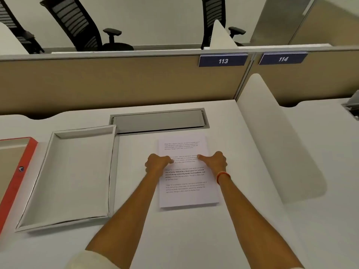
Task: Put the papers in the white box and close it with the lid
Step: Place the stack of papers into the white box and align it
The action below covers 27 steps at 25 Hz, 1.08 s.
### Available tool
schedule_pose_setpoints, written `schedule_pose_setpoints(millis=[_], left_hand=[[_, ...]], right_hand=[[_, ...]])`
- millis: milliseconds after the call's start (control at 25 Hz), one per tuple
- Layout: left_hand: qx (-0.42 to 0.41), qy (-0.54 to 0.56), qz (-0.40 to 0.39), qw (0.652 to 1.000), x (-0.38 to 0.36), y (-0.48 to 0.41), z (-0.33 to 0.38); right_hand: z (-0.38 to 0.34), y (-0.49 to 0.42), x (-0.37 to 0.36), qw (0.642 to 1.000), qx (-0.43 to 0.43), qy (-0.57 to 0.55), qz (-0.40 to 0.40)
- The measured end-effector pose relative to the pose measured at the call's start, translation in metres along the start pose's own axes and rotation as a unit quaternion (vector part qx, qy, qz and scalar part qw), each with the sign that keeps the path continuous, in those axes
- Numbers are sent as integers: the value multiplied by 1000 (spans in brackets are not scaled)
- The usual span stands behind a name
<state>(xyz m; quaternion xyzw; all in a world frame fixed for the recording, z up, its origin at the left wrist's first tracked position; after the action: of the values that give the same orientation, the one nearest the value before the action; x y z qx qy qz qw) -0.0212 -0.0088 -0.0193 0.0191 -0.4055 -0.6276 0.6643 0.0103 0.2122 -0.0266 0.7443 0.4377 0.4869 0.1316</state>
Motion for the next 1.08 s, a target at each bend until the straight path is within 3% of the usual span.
schedule_pose_setpoints(millis=[360, 680, 880, 1080], left_hand=[[-20, -47, -22, 998, -5, -5, 2], [12, 12, -10, 1000, -6, -11, -3], [7, -79, 15, 997, -14, -6, 0], [1, 23, -19, 1000, -19, -8, 4]], right_hand=[[-2, 0, -6, 1000, -11, -7, -10], [-8, -2, -8, 1000, -13, -4, -3], [-11, 2, -10, 1000, -7, -4, -6], [-7, -3, -8, 999, -17, -28, -31]])
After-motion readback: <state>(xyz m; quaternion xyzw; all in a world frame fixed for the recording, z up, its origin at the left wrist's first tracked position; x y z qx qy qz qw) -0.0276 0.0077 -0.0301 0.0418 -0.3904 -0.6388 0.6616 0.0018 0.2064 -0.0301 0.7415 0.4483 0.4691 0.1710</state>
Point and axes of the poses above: each hand's wrist, its own y-axis away from the middle knuckle, its own x-axis out of the back of the hand, z = x × y, the point moved 3 cm from there along -y, towards the middle knuckle, and after that the axes turned 10 degrees about -x, right-handed, at the moved point
